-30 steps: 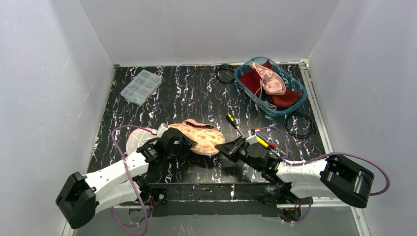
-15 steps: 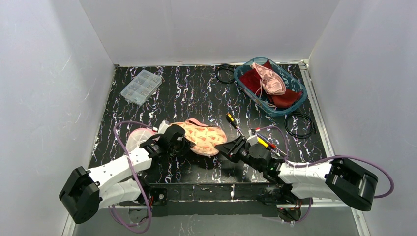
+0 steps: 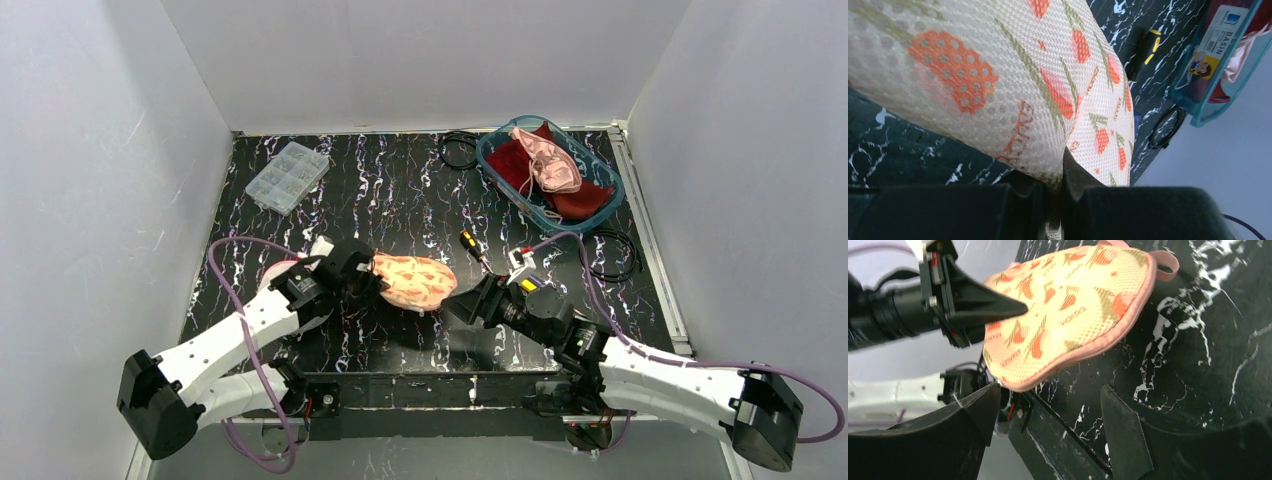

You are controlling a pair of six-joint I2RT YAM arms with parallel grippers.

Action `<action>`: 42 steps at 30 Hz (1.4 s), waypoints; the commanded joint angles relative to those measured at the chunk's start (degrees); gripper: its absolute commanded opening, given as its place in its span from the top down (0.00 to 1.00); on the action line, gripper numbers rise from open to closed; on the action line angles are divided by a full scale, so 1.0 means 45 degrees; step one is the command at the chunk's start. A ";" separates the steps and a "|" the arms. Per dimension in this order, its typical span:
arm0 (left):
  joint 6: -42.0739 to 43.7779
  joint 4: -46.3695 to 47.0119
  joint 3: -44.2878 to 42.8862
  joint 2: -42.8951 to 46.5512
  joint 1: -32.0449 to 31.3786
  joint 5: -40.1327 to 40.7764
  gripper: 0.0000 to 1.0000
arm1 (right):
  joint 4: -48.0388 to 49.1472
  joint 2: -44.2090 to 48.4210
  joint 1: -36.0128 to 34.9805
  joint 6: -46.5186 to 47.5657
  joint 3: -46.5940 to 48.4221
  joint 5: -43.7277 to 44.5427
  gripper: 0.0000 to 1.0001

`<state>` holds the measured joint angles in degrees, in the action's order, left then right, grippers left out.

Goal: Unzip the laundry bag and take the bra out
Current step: Unzip the laundry bag at the center of the board.

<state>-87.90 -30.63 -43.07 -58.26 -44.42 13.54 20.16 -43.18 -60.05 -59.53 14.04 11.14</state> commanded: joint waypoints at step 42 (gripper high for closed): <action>-0.4346 -0.5678 -0.4200 -0.0545 0.0027 0.1345 1.00 | 0.1666 -0.1639 -0.0882 0.3591 0.2581 -0.1813 0.35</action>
<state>-104.68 -53.01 -60.47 -64.29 -44.40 13.47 27.05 -53.54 -62.92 -46.09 24.56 -0.75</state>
